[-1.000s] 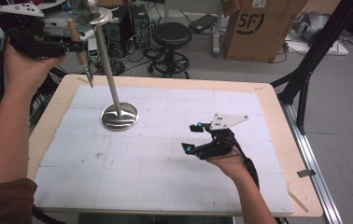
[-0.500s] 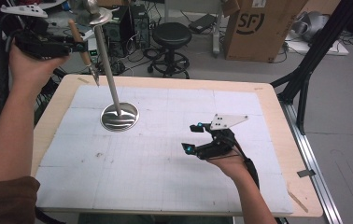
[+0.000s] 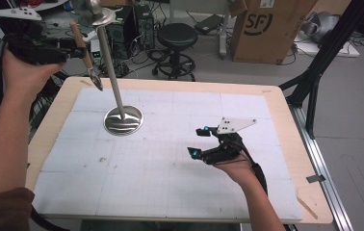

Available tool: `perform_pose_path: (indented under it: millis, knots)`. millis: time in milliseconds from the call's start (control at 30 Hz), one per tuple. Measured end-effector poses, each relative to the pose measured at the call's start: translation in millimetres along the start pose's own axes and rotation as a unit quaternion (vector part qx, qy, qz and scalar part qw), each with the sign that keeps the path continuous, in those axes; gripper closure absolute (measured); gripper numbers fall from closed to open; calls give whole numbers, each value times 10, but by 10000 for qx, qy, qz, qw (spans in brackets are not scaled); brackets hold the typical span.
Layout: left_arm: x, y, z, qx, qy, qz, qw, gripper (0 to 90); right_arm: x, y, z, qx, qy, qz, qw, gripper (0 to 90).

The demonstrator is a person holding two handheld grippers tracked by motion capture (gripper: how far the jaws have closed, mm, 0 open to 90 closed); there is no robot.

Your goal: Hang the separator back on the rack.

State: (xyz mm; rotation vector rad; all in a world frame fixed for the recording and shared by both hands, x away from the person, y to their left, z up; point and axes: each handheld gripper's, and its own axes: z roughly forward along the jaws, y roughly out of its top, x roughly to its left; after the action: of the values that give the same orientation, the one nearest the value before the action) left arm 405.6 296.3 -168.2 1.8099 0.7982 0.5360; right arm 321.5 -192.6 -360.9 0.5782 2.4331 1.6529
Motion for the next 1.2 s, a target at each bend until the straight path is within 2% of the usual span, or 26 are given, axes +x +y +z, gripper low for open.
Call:
perform_pose_path:
  millis: [200,333,533,800,1000,1200]
  knots:
    - [10,-113,-102,-55,11,-145,9999,425,1,2,-9,-17,10,3,10000,240]
    - [-26,-148,-199,-133,-62,-123,9998,411,-3,2,-10,-13,2,13,10000,241]
    - [-130,-181,-349,-240,-50,-24,9997,355,-10,2,-14,-23,12,11,10000,241]
    - [-310,-254,-471,-356,-287,98,9989,313,-10,5,-22,-44,1,3,10000,241]
    - [-505,-330,-496,-463,-537,243,9972,288,-13,5,-36,-63,-15,14,10000,241]
    - [-625,-455,-491,-514,-719,244,9958,270,-14,7,-47,-86,-19,12,10000,241]
